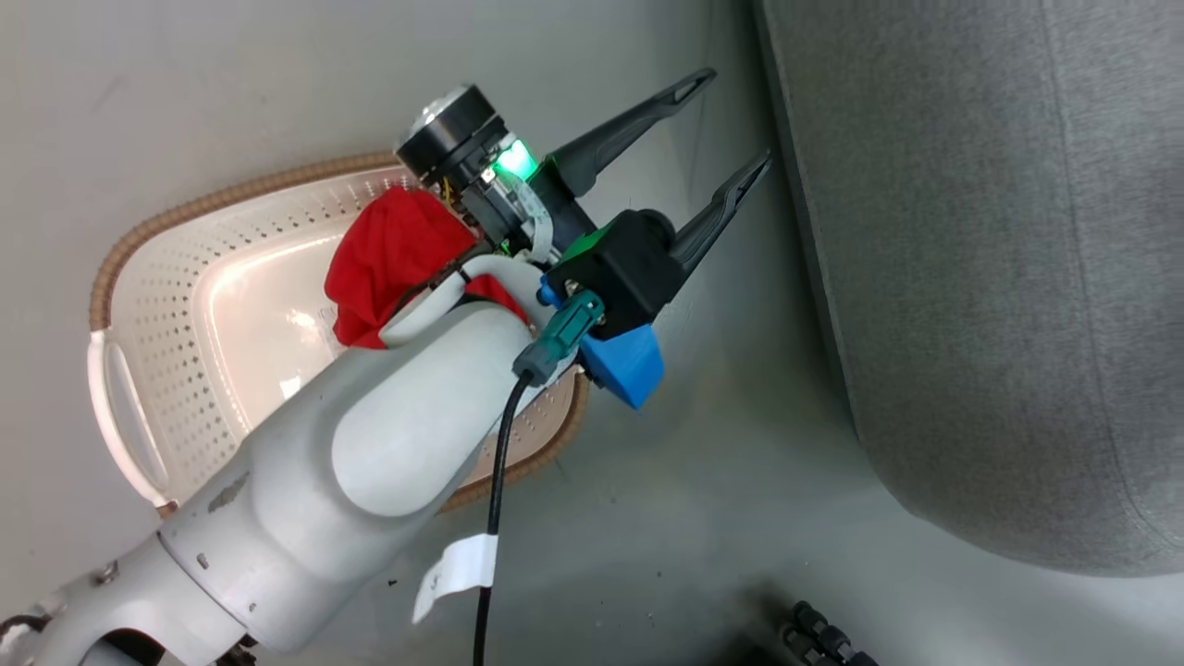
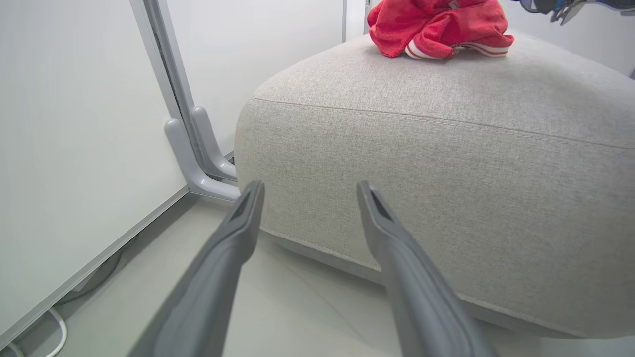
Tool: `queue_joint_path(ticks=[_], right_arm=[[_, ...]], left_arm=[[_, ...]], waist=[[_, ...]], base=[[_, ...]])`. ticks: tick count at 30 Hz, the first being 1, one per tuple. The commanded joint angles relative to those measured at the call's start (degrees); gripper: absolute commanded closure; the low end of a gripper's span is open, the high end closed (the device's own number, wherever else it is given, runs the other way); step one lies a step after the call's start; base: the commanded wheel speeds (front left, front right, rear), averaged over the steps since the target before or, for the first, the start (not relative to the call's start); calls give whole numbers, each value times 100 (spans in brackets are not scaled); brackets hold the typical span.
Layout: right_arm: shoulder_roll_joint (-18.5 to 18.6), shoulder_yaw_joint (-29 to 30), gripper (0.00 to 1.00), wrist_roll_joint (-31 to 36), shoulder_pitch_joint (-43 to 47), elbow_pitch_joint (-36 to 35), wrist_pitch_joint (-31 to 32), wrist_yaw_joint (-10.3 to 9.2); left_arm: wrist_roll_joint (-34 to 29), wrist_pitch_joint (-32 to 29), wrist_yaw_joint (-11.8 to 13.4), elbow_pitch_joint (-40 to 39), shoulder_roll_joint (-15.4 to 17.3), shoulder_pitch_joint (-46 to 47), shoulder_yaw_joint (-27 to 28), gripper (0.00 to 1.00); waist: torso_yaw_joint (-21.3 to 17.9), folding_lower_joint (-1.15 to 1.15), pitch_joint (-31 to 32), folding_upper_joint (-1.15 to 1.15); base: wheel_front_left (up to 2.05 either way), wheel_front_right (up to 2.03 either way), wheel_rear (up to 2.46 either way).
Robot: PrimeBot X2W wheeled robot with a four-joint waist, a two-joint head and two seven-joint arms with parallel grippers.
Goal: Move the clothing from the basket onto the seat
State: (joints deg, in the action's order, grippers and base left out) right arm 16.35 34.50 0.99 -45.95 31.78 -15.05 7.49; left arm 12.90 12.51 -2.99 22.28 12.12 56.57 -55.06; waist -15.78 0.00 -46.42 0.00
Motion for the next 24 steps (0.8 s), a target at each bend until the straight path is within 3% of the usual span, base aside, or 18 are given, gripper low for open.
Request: queue_joint_path(ticks=[1, 10, 17, 24], right_arm=[[-27, -12, 0, 66, 171, -127, -21, 0], [-427, -564, 0, 284, 1424, -1396, -21, 1], [-548, -1487, 0, 247, 2060, -1983, -20, 1], [-712, -2297, 0, 77, 2470, -2204, -20, 1]], left_arm=[[44, 52, 49, 37, -28, -80, 25, 0], [547, 271, 322, 343, -189, -812, 471, 0], [730, 274, 597, 82, -130, -1621, 1378, 0], [610, 275, 668, -222, -160, -2539, 2416, 0]], waist=[[-27, 0, 244, 0], [36, 0, 1500, 0], [325, 0, 2395, 0], [818, 0, 3143, 0]], base=[[0, 0, 0], [0, 0, 0], [0, 0, 0], [0, 0, 0]])
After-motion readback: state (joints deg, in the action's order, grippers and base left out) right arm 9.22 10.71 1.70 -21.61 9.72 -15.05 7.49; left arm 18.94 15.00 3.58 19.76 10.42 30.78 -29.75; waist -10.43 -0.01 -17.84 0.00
